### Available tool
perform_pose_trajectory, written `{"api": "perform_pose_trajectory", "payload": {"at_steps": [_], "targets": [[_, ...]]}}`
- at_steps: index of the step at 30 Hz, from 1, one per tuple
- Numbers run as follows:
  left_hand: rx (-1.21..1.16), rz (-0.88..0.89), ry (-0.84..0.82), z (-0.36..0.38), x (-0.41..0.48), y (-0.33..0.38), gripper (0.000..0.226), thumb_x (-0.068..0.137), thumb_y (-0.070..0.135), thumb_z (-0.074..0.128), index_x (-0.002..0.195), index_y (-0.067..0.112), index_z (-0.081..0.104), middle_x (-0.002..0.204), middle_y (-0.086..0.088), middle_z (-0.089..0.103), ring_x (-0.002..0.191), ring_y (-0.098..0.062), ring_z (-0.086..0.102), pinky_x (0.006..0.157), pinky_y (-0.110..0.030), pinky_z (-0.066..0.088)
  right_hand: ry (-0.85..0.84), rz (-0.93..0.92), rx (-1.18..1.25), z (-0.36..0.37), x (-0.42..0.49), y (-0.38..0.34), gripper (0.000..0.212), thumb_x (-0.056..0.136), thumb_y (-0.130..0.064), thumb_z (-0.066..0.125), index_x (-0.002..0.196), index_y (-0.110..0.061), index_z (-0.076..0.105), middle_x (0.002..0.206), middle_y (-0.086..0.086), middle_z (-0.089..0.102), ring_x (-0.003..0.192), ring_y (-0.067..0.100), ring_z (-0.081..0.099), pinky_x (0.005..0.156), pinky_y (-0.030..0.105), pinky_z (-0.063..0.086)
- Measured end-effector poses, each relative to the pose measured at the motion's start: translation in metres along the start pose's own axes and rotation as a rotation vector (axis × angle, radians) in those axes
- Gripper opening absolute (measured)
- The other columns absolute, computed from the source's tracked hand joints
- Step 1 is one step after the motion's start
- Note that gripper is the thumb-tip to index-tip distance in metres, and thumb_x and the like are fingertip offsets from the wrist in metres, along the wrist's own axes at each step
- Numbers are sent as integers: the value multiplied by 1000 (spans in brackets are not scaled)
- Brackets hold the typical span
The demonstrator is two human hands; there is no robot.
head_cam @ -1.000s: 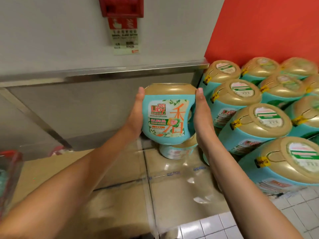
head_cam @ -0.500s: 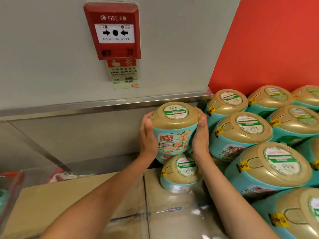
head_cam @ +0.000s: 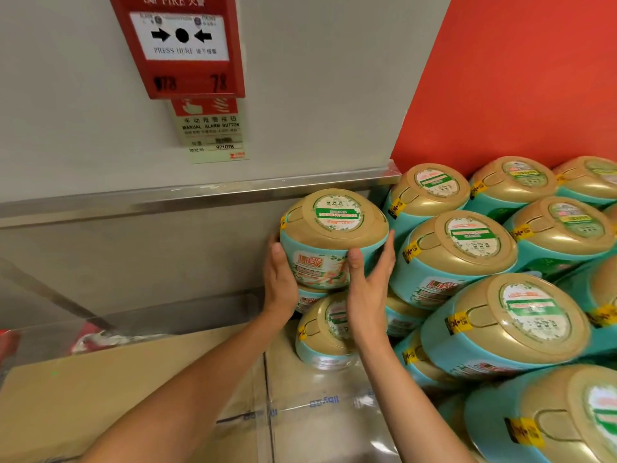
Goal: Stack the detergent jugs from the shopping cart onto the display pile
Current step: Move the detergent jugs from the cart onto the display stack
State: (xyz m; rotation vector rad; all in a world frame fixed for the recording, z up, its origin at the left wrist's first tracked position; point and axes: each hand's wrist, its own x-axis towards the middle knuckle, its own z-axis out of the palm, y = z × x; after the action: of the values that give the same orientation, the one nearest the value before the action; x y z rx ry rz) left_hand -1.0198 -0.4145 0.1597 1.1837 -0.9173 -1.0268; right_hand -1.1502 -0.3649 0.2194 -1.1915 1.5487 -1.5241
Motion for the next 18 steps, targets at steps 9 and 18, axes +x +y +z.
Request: {"api": "perform_pose_trajectory", "payload": {"at_steps": [9,18], "targets": [[195,-219,-286,-32,-8,-28,80,80,97,30,136,44,49,134,20,59,124,14,55,95,-1,44,28,43,7,-2,2,1,110,84,-94,41,169,-36,2,177,-14,8,161,2,8,134,41,15],[320,-188,-496,-43,4,-40,114,61,63,96,155,37,38,147,13,60,137,-8,57,117,-49,48,-61,26,-49,1,-7,14,134,72,-62,89,169,-36,0,174,-13,12,160,4,16,126,22,21]]}}
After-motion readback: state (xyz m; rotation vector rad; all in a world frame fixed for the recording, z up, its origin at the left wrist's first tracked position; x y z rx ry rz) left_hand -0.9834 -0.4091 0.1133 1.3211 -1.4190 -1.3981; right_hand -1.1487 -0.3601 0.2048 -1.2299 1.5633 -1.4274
